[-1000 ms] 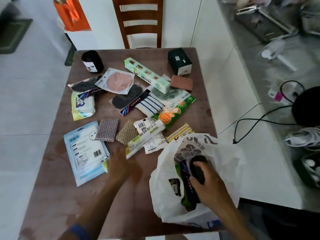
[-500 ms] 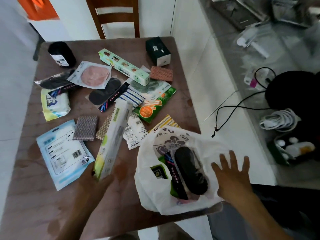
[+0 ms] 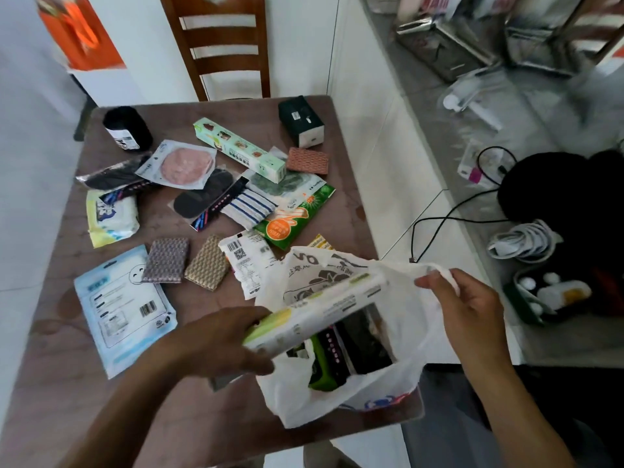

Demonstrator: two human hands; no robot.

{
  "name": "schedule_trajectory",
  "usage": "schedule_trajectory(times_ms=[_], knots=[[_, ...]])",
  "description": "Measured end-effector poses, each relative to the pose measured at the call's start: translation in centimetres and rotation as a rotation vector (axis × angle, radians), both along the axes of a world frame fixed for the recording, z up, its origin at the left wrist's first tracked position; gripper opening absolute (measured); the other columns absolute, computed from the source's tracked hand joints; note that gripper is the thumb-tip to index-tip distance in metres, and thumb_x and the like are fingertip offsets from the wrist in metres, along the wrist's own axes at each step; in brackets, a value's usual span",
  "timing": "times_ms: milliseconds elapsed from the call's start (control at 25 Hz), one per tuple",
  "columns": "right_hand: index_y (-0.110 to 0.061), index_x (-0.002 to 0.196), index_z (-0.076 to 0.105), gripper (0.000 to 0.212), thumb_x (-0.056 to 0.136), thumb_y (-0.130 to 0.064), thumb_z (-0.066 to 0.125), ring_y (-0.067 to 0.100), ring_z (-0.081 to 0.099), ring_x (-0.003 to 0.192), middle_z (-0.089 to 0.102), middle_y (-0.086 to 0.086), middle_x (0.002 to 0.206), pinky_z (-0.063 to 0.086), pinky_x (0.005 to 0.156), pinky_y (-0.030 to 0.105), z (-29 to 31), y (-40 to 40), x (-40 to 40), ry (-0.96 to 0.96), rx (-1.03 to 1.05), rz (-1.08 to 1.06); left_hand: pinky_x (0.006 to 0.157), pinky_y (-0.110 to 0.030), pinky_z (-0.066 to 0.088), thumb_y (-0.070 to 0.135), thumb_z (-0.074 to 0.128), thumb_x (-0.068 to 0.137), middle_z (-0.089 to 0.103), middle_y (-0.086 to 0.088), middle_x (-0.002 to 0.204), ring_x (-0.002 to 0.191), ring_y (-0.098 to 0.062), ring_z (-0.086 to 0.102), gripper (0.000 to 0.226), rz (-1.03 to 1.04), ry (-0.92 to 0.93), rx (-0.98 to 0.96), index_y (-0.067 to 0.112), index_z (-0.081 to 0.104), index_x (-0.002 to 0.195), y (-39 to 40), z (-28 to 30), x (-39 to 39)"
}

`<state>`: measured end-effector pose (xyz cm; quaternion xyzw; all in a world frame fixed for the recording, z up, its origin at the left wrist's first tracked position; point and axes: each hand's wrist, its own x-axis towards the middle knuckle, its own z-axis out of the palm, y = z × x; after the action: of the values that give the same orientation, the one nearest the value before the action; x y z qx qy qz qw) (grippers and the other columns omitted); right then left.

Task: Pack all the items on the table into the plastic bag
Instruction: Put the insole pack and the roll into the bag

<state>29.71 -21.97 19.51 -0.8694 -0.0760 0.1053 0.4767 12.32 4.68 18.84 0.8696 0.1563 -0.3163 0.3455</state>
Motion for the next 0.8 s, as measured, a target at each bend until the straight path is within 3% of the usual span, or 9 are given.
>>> schedule_trajectory(times_ms=[120, 240, 320, 440, 480, 560, 640, 720, 800], knots=[[-0.012, 0.075, 0.068, 0.027, 0.096, -0.021, 0.054, 0.003, 0.060, 0.063, 0.071, 0.002, 0.068, 0.040, 0.057, 0.004, 2.0, 0.8, -0.6, -0.007, 0.155, 0.011, 0.088, -0.032, 0.047, 0.051, 0.069, 0.074, 0.059, 0.003, 0.125, 0.106, -0.016, 0.055, 0.063, -0.146, 0.083, 0.102, 0.031, 0.048, 0.129, -2.7, -2.8, 5.0], [-0.013, 0.087, 0.067, 0.021, 0.099, -0.019, 0.051, 0.008, 0.064, 0.060, 0.068, 0.010, 0.065, 0.045, 0.060, 0.007, 3.4, 1.4, -1.3, -0.004, 0.249, 0.099, 0.091, -0.034, 0.047, 0.048, 0.072, 0.072, 0.058, -0.001, 0.131, 0.113, -0.021, 0.054, 0.072, -0.166, 0.036, 0.125, 0.026, 0.045, 0.135, -5.2, -6.1, 8.2], [-0.013, 0.090, 0.067, 0.019, 0.099, -0.018, 0.051, 0.016, 0.063, 0.058, 0.067, 0.012, 0.066, 0.049, 0.057, 0.013, 3.2, 1.5, -1.3, 0.025, 0.249, 0.179, 0.093, -0.035, 0.048, 0.046, 0.074, 0.071, 0.058, 0.000, 0.133, 0.115, -0.021, 0.054, 0.073, -0.071, -0.073, 0.080, 0.028, 0.045, 0.136, -6.6, -8.4, 8.9], [-0.023, 0.098, 0.062, 0.006, 0.095, -0.024, 0.057, 0.015, 0.062, 0.061, 0.070, 0.000, 0.075, 0.046, 0.049, 0.013, 0.8, 1.2, -1.3, 0.074, -0.049, 0.271, 0.096, -0.036, 0.045, 0.045, 0.068, 0.077, 0.051, -0.002, 0.139, 0.121, -0.023, 0.052, 0.074, 0.043, -0.177, 0.178, 0.027, 0.036, 0.141, -7.1, -11.3, 7.2], [-0.026, 0.107, 0.057, 0.016, 0.092, -0.025, 0.061, 0.012, 0.062, 0.067, 0.070, -0.004, 0.089, 0.044, 0.049, 0.010, -0.3, 1.0, -1.5, 0.046, -0.205, 0.264, 0.095, -0.038, 0.044, 0.043, 0.066, 0.079, 0.049, -0.005, 0.139, 0.120, -0.026, 0.052, 0.075, 0.014, -0.160, 0.264, 0.027, 0.031, 0.143, -7.0, -12.1, 6.2], [-0.026, 0.128, 0.043, 0.052, 0.084, -0.020, 0.070, 0.014, 0.060, 0.085, 0.061, -0.002, 0.117, 0.040, 0.054, 0.005, -1.8, 0.6, -2.4, -0.120, -0.358, 0.222, 0.099, -0.043, 0.039, 0.043, 0.064, 0.079, 0.043, -0.008, 0.143, 0.121, -0.029, 0.048, 0.082, -0.082, -0.074, 0.416, 0.025, 0.022, 0.148, -6.6, -13.3, 4.1], [-0.019, 0.137, 0.037, 0.071, 0.077, -0.015, 0.075, 0.021, 0.054, 0.109, 0.051, 0.006, 0.135, 0.047, 0.078, 0.017, -2.3, 1.0, -4.0, -0.368, -0.352, 0.261, 0.104, -0.046, 0.033, 0.040, 0.063, 0.080, 0.036, -0.008, 0.149, 0.125, -0.032, 0.044, 0.086, -0.093, -0.018, 0.468, 0.022, 0.016, 0.150, -6.2, -13.7, 2.8], [-0.015, 0.134, 0.042, 0.064, 0.077, -0.016, 0.072, 0.028, 0.049, 0.122, 0.052, 0.014, 0.138, 0.046, 0.096, 0.035, -3.2, 2.0, -5.4, -0.638, -0.310, 0.409, 0.105, -0.047, 0.031, 0.036, 0.063, 0.081, 0.036, -0.008, 0.149, 0.125, -0.031, 0.045, 0.088, -0.056, -0.018, 0.443, 0.021, 0.013, 0.151, -5.9, -13.9, 2.5], [-0.016, 0.125, 0.051, 0.051, 0.076, -0.017, 0.068, 0.029, 0.051, 0.123, 0.061, 0.011, 0.130, 0.044, 0.102, 0.045, -4.9, 3.7, -5.6, -0.769, -0.295, 0.636, 0.105, -0.048, 0.028, 0.034, 0.064, 0.081, 0.039, -0.007, 0.147, 0.123, -0.030, 0.049, 0.086, -0.020, -0.032, 0.409, 0.021, 0.016, 0.151, -5.8, -13.9, 2.7]])
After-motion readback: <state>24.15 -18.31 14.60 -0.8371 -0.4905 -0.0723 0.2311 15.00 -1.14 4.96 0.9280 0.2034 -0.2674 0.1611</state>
